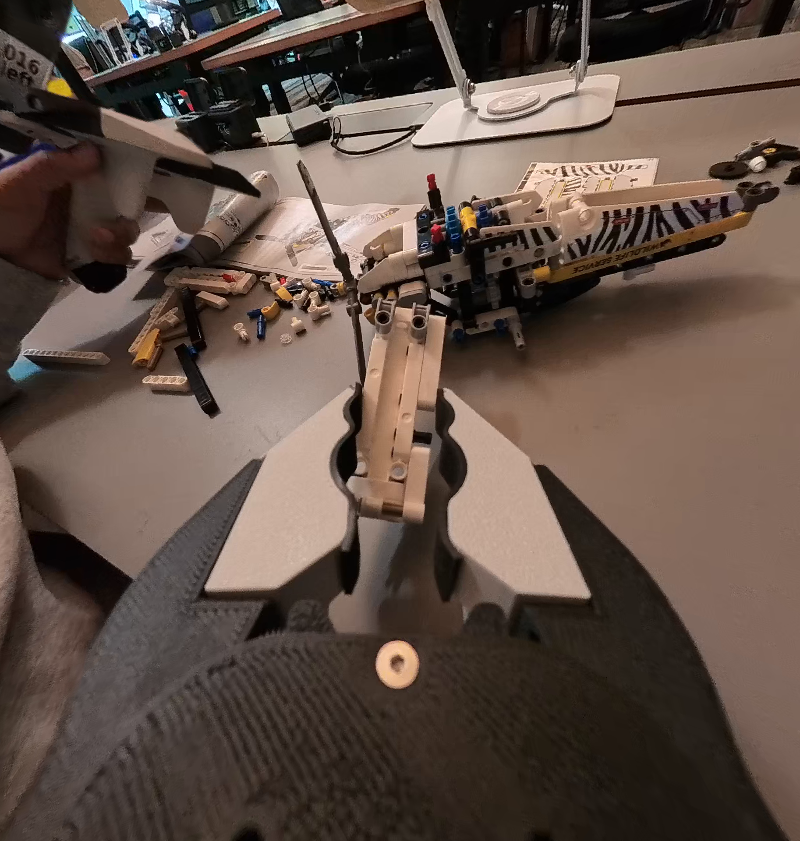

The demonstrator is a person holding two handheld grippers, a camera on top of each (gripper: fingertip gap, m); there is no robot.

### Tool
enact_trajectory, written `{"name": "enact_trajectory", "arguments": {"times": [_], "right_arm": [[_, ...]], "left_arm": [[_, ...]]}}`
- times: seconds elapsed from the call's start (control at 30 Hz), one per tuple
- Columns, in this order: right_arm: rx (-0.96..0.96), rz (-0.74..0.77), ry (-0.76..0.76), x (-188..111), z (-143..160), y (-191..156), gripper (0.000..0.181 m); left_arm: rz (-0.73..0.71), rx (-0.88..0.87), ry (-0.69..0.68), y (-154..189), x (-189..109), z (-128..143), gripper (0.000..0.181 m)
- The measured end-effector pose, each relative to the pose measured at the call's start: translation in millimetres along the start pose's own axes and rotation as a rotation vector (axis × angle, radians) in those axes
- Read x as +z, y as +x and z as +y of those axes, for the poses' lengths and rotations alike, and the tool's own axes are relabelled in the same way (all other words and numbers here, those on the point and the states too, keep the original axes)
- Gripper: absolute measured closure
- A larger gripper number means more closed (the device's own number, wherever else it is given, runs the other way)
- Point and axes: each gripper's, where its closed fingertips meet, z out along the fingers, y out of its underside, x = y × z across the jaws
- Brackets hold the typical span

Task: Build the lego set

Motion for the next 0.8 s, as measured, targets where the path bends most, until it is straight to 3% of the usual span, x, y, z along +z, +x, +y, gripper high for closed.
{"name": "enact_trajectory", "arguments": {"times": [0.1, 0.27, 0.43, 0.6, 0.67, 0.8], "right_arm": [[-0.005, 0.001, 0.003, -1, 0, 0, 0.150], [-0.023, -0.016, 0.000, -1, 1, -4, 0.150], [-0.021, -0.072, -0.103, 6, 12, -11, 0.150], [-0.119, -0.021, -0.166, 7, 15, -12, 0.143], [-0.183, -0.014, -0.124, 5, -4, -19, 0.137], [-0.303, -0.077, 0.073, 5, -76, -63, 0.143]], "left_arm": [[-0.045, 0.068, -0.016, 1, 4, 2, 0.095], [0.026, 0.056, -0.002, 17, 9, 1, 0.095], [0.032, 0.078, 0.027, 18, 6, -4, 0.096], [0.063, 0.057, 0.062, 20, 2, -9, 0.096], [0.074, 0.043, 0.072, 20, 1, -10, 0.096], [0.088, 0.034, 0.094, 21, -3, -14, 0.097]]}}
